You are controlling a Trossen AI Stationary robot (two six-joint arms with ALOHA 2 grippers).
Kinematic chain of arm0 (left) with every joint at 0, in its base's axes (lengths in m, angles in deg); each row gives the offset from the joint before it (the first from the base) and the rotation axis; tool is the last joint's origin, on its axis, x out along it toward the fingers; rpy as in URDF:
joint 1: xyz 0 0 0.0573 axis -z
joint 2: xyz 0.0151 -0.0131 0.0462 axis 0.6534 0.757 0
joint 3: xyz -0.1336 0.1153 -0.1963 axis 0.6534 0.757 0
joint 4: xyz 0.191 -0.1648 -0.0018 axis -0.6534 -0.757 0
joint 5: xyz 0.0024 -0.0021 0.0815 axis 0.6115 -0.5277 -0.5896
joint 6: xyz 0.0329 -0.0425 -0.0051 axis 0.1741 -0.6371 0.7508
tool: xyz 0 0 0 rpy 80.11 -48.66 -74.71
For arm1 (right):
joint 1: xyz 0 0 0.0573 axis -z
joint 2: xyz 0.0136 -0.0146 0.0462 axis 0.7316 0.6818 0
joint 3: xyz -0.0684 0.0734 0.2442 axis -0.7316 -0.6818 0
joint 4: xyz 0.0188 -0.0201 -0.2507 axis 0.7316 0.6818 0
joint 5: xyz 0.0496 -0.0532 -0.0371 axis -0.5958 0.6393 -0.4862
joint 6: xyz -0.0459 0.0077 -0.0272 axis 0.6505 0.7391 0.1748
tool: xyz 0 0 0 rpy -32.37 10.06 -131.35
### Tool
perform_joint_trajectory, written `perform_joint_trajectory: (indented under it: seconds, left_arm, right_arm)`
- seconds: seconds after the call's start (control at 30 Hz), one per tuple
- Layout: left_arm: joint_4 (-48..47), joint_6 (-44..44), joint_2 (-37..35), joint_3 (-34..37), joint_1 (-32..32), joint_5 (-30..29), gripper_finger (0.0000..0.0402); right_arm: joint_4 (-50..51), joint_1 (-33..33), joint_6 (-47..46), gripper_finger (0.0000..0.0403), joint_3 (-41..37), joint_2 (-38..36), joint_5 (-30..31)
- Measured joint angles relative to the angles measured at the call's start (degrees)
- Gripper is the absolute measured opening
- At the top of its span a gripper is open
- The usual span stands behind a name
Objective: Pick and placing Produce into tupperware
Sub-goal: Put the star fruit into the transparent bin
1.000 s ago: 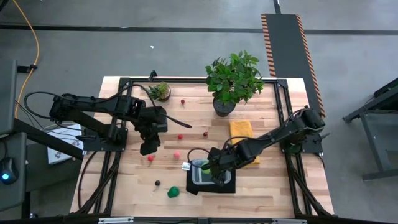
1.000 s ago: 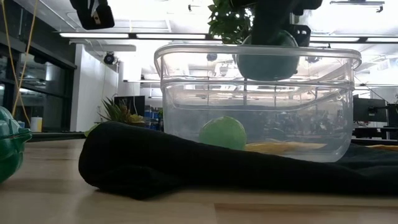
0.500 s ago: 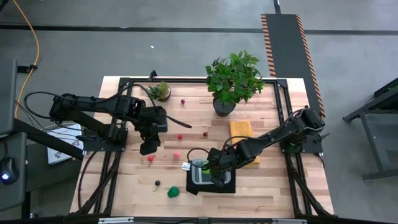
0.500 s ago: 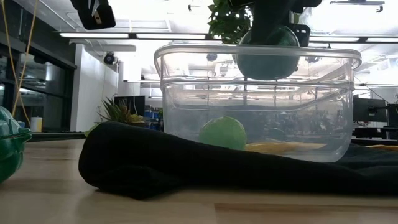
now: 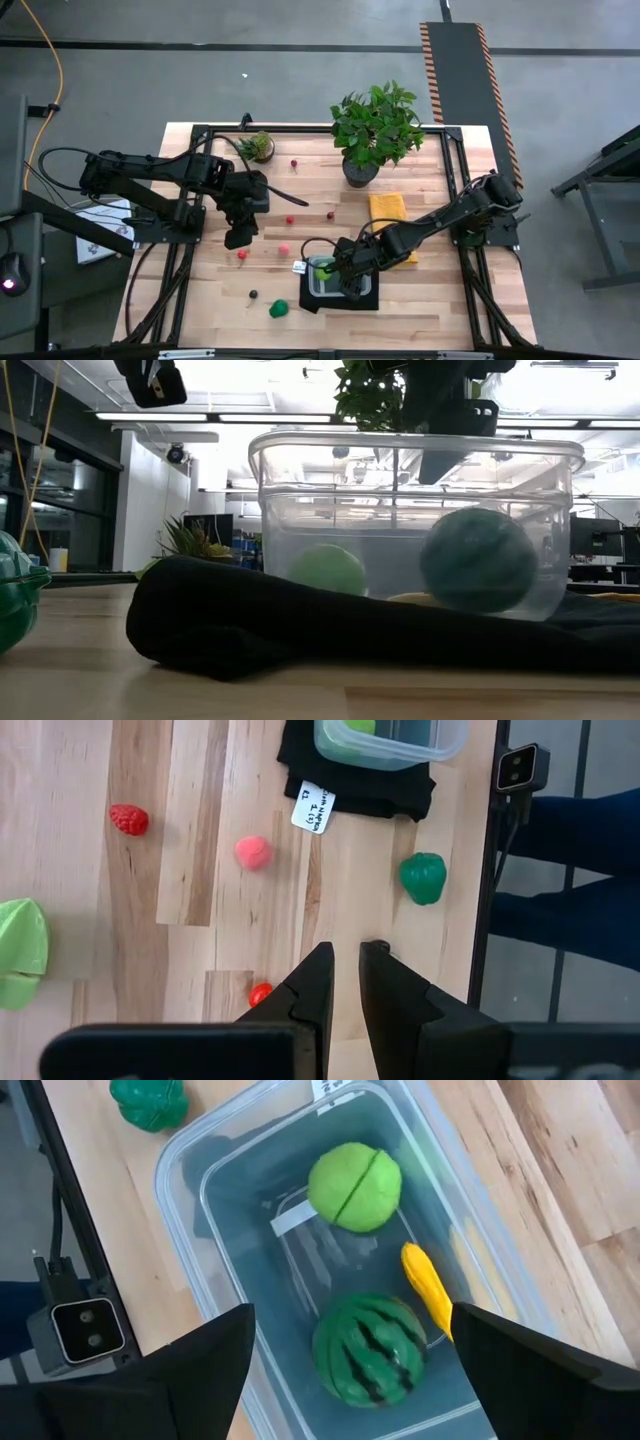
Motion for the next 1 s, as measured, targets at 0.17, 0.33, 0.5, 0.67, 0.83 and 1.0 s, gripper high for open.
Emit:
perform_joint_trajectory:
  seconds: [0.17,0.33,0.5,0.67,0.83,1.0]
  left_arm:
    - [0.02,0.00,0.00,0.00,0.00,0.02,0.0042]
    - [0.02,0.00,0.00,0.00,0.00,0.02,0.0042]
    - [-0.42,0.59,0.00,0.00,0.00,-0.89,0.0042]
    - [-2.84,0.85,0.00,0.00,0.00,-0.94,0.0042]
    - [-6.17,1.03,-1.00,0.00,-0.02,-1.34,0.0042]
    - [-8.61,0.18,-3.83,0.00,-0.07,-4.02,0.0042]
  right_arm:
    - [-0.50,0.00,0.11,0.0328,0.00,0.00,1.09]
    - [-0.74,0.00,0.46,0.0328,1.20,-0.76,2.17]
    - [1.27,0.28,2.77,0.0325,2.12,-4.70,5.22]
    - [10.74,0.37,0.52,0.0308,2.04,-11.56,11.29]
    - [19.72,-0.60,-4.88,0.0288,1.99,-17.80,19.50]
    - [26.91,-2.46,-10.41,0.0282,1.97,-20.85,26.33]
